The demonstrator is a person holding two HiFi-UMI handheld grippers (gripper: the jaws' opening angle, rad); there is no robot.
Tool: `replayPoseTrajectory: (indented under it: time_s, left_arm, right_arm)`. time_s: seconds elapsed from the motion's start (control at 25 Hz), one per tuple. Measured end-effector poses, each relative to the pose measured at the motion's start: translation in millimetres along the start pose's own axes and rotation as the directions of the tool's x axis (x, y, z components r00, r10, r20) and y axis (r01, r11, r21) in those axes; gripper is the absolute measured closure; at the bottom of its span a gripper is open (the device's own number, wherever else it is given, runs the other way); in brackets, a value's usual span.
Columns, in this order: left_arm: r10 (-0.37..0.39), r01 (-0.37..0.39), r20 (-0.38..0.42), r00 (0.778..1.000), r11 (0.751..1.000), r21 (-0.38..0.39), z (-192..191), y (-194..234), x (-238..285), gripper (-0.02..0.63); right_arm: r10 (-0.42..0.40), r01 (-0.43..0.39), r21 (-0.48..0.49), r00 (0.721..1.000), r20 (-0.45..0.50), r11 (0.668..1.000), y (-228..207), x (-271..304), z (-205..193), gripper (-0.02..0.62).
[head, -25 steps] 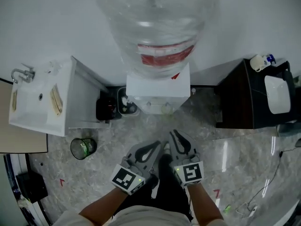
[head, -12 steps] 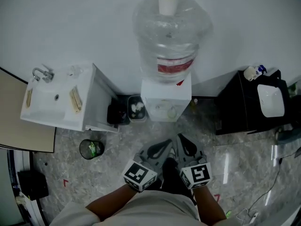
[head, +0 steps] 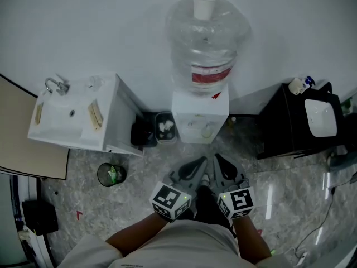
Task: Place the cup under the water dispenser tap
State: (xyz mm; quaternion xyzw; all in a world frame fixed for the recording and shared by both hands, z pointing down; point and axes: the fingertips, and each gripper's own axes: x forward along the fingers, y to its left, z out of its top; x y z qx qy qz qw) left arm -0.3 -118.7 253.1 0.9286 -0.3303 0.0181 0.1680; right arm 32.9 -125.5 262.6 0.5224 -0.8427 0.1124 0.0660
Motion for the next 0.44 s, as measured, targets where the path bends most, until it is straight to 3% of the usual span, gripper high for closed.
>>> replayPoseTrajectory:
  time_s: [0.44]
  left_arm:
    - [0.014,-0.014,0.009,1.000,1.000,0.004,0.3,-3.5,-7.9,0.600]
  right_arm:
    - [0.006,-0.006,-0.012,1.000,0.002,1.000,9.1,-4.9,2.3,0.578]
